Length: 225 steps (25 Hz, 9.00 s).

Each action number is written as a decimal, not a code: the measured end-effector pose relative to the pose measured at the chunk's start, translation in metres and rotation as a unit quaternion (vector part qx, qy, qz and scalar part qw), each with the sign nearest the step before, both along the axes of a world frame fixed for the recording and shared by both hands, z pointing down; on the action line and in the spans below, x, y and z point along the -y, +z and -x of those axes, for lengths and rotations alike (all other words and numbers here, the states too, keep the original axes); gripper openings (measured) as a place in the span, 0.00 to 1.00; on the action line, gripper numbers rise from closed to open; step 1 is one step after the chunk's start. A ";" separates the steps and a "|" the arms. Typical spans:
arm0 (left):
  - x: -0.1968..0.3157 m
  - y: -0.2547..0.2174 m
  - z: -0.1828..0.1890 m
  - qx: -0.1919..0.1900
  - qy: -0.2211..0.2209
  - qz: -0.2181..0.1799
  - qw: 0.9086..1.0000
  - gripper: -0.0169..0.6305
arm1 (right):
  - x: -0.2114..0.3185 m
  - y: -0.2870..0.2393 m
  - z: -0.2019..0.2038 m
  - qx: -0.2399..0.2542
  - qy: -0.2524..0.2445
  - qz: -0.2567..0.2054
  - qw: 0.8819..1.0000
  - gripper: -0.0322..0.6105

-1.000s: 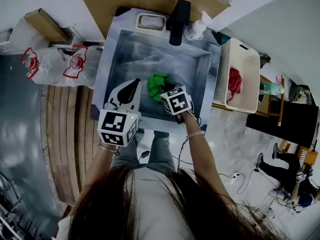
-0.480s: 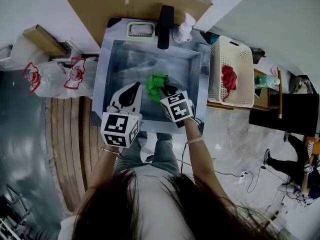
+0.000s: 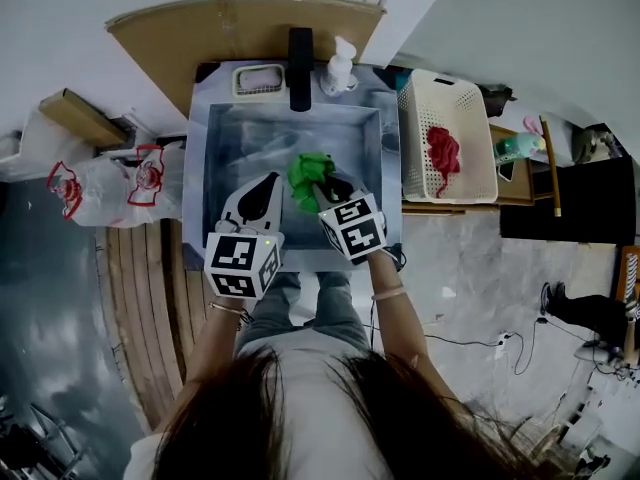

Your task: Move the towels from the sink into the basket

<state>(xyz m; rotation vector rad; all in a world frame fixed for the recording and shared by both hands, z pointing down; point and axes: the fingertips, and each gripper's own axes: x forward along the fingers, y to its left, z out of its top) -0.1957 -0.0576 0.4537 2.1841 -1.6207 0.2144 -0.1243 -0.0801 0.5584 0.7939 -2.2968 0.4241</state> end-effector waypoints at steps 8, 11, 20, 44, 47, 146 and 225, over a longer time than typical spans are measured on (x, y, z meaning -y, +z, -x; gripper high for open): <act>0.008 -0.006 -0.023 -0.001 0.026 -0.005 1.000 0.04 | 0.000 -0.034 -0.014 0.021 0.026 -0.031 0.999 0.17; 0.012 -0.011 -0.030 -0.001 0.034 -0.009 0.999 0.04 | 0.002 -0.044 -0.020 0.026 0.035 -0.039 0.998 0.17; 0.020 -0.030 -0.056 0.007 0.052 -0.026 0.998 0.04 | 0.012 -0.084 -0.044 0.056 0.060 -0.078 0.994 0.17; 0.060 -0.052 -0.150 0.015 0.085 -0.043 0.995 0.04 | 0.040 -0.125 -0.134 0.100 0.106 -0.104 0.984 0.17; 0.066 -0.051 -0.167 0.016 0.092 -0.042 0.995 0.04 | 0.047 -0.128 -0.153 0.104 0.116 -0.108 0.982 0.17; 0.022 -0.059 -0.217 0.039 0.040 -0.044 0.997 0.04 | 0.125 -0.029 -0.315 -0.039 0.153 -0.072 0.985 0.12; -0.203 -0.154 -0.202 0.033 0.083 -0.182 0.979 0.04 | -0.212 -0.259 -0.250 0.113 0.180 -0.314 0.925 0.09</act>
